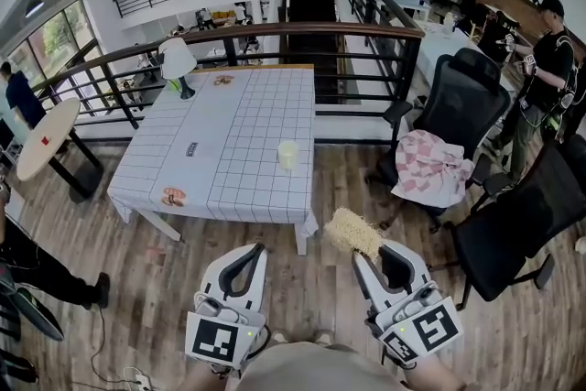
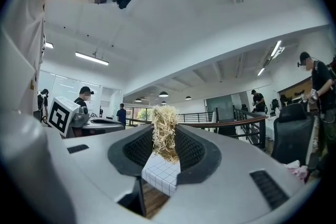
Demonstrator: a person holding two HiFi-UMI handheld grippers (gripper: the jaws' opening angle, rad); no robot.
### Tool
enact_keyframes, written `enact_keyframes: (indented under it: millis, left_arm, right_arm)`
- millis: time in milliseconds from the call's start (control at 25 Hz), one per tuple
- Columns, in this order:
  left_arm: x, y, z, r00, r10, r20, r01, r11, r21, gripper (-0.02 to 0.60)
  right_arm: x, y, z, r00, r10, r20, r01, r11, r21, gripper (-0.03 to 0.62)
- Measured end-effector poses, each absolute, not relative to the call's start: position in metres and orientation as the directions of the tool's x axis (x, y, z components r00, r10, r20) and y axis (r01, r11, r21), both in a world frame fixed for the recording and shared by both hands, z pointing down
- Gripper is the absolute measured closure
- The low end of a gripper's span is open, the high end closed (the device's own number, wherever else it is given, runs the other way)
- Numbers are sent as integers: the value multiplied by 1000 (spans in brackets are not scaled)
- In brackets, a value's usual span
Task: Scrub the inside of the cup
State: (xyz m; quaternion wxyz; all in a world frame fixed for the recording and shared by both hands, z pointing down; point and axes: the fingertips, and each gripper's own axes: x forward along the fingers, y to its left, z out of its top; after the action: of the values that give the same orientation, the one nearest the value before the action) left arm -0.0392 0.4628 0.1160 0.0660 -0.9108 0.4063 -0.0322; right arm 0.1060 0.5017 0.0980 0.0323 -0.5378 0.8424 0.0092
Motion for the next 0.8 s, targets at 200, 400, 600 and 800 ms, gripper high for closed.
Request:
enact_keyframes:
  millis: [200, 400, 600, 800]
  left_arm:
    - [-30, 472, 115, 656, -755, -5, -746, -647, -157, 568]
    - [-25, 474, 123, 647, -762, 20, -753, -643, -138, 568]
    - [-26, 464, 129, 636, -771, 21, -761, -632, -146, 568]
    - [-22, 444, 139, 641, -767, 17, -756, -636, -154, 568]
  right_arm:
    - [122, 510, 105, -420, -906, -49, -907, 420, 10, 482]
    - [132, 510, 108, -419, -907, -41, -908, 420, 2, 482]
    - [129, 497, 115, -440, -898, -23, -898, 440, 16, 482]
    - [125, 475, 116, -447, -894, -29, -894, 447, 24, 482]
